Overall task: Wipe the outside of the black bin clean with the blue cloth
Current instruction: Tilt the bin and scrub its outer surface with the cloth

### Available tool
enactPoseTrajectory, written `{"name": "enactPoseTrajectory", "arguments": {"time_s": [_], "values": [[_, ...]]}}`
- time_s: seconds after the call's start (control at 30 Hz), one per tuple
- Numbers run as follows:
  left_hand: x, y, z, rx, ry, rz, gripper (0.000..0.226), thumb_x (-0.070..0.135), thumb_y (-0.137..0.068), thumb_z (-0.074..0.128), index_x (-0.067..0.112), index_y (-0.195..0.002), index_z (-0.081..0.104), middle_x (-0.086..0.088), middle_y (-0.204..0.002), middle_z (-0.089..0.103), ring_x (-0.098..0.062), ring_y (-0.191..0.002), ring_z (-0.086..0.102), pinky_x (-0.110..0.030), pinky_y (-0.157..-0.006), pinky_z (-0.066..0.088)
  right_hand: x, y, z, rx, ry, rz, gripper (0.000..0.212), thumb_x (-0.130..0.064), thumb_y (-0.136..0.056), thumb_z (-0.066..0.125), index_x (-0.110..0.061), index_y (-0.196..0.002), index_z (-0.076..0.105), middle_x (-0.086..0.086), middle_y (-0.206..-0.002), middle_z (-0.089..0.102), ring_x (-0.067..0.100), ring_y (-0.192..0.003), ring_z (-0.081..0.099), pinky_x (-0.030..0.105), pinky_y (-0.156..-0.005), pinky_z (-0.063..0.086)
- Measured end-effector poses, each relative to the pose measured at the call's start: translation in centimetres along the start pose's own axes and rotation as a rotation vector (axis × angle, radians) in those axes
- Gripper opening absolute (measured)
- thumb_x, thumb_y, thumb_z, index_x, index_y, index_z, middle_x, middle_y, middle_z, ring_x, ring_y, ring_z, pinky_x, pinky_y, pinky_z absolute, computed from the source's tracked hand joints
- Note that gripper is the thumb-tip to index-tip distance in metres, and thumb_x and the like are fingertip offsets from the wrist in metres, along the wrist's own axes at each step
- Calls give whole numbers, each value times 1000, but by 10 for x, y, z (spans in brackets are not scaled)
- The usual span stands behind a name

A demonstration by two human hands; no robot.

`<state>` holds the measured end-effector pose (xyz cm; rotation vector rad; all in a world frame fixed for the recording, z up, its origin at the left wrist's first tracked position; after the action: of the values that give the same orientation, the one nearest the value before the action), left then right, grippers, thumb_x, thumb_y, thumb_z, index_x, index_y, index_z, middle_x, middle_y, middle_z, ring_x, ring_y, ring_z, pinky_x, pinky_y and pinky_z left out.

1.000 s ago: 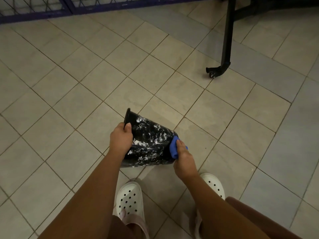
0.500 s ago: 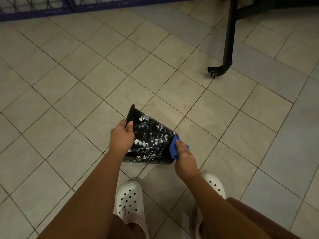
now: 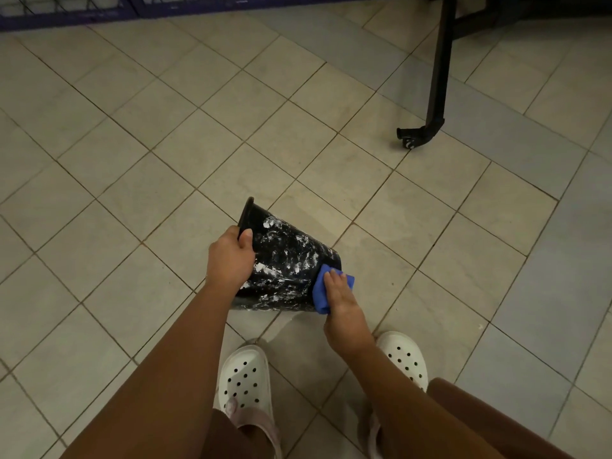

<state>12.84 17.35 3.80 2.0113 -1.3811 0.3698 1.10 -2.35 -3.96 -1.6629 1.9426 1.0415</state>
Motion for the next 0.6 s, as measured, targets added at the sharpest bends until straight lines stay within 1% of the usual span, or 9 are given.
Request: {"name": "enactPoseTrajectory", "arguments": {"time_s": [0.07,0.1,0.17,0.23,0.3,0.33,0.43,0.5,0.6], "values": [[0,0,1,-11,4,-4,36,28,-106,38,2,-119,58,-9,-91,56,-21,-80,51,-32,-68,37,-3,-11,-2,-9,25,-47,73,12,-84,45,-11,-148,18,5,-155,13,21,-144,8,30,-118,7],[0,0,1,-14,3,-5,36,28,-106,37,2,-119,58,-8,-91,56,-20,-78,51,-30,-66,37,-1,-18,-4,-12,18,-37,72,11,-84,46,-10,-147,19,7,-155,15,22,-144,10,29,-117,7],[0,0,1,-9,-3,-4,35,29,-106,37,2,-118,57,-5,-86,54,-12,-68,49,-25,-56,33,5,-27,-8,-13,-1,35,69,9,-84,45,-8,-147,21,9,-154,19,24,-142,16,30,-117,10],[-1,0,1,-2,-16,-11,36,29,-106,37,1,-118,57,-6,-85,55,-11,-65,46,-24,-54,31,11,-24,-8,-14,-18,99,70,9,-84,45,-7,-147,19,12,-154,18,25,-142,18,31,-117,13],[-4,-1,-1,11,-19,-32,37,29,-106,36,0,-117,57,-12,-89,57,-16,-69,46,-28,-59,31,11,-11,-3,4,-17,123,73,12,-84,43,-7,-148,13,11,-155,12,24,-143,12,28,-117,8],[-6,-1,-1,15,-18,-47,37,29,-106,36,0,-116,57,-12,-89,56,-16,-70,46,-28,-61,32,7,-3,2,12,3,104,75,13,-84,43,-8,-147,8,10,-156,7,23,-144,6,28,-117,5],[-10,-3,-2,9,-13,-69,37,29,-106,36,1,-116,57,-9,-89,53,-20,-76,48,-32,-68,35,-11,12,14,12,69,-77,79,13,-85,45,-14,-142,-2,2,-153,-3,21,-142,-8,36,-118,3],[-11,-4,-2,6,15,-83,37,30,-106,36,1,-115,57,-9,-92,54,-23,-82,51,-34,-72,36,-17,4,12,-2,104,-148,81,11,-85,46,-18,-142,-4,-3,-151,-6,20,-142,-9,35,-117,0],[-17,-6,0,-7,153,-129,35,35,-105,37,7,-108,59,-9,-94,59,-29,-91,57,-36,-76,41,-6,-14,2,-10,77,-67,80,11,-86,45,-17,-146,1,-5,-152,-6,17,-142,-8,37,-118,6]]}}
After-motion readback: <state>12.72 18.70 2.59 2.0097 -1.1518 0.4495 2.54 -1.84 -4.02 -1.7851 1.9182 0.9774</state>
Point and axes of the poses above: each hand's wrist, its own y-axis away from the middle knuckle, its own z-axis out of the palm, x = y × z, the point moved 8 cm from there along -y, towards the middle knuckle
